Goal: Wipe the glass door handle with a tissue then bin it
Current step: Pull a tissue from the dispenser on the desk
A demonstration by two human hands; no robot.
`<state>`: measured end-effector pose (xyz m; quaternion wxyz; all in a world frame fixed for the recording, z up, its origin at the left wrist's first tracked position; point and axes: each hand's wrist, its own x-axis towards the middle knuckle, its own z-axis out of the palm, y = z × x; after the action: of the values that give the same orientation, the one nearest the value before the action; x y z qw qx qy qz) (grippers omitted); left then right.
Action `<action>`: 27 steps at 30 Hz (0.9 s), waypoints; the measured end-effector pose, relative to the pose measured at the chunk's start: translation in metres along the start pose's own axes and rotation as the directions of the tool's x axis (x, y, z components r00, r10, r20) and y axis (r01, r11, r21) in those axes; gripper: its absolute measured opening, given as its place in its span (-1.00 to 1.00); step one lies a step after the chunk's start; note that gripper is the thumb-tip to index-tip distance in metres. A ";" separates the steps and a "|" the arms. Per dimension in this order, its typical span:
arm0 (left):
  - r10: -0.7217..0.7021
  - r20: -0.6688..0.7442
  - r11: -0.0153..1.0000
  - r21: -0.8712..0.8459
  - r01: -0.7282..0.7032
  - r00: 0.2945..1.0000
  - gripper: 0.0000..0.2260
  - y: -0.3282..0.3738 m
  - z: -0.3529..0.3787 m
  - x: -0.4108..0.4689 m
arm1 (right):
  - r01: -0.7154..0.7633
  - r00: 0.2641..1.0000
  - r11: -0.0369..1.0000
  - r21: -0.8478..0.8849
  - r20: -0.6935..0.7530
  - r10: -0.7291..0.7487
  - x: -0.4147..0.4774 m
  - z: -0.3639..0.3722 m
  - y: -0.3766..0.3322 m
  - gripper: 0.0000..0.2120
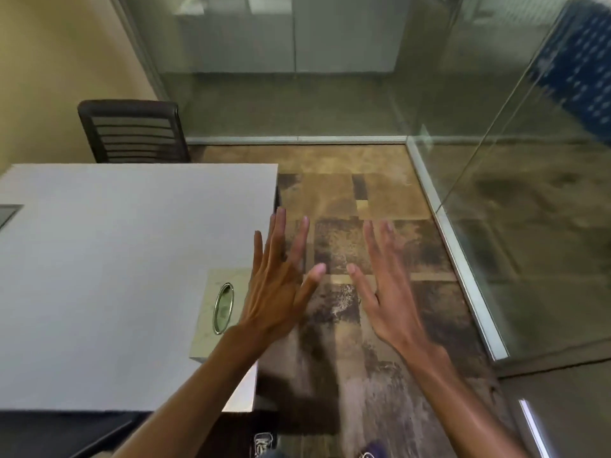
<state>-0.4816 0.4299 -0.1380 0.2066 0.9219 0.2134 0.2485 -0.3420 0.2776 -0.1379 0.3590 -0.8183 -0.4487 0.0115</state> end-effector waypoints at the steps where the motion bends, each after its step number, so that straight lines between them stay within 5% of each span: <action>1: -0.008 0.005 1.000 -0.001 0.009 1.000 -0.33 -0.015 -0.009 -0.005 | -0.001 1.000 1.000 0.004 0.013 0.001 0.003 0.014 -0.011 -0.34; 17: -0.061 0.286 0.992 0.120 0.027 0.956 0.01 -0.227 -0.064 -0.090 | -0.085 0.951 0.994 -0.064 0.291 0.100 0.012 0.196 -0.122 -0.49; 27: -0.278 0.537 0.954 0.250 0.165 0.797 0.06 -0.284 0.002 -0.123 | 0.058 0.868 0.963 -0.262 0.490 0.081 0.018 0.290 -0.116 -0.74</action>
<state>-0.6599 0.6022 -0.3235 0.1993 0.9377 0.2720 -0.0835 -0.5143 0.4979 -0.2787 0.1173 -0.8314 -0.5182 0.1628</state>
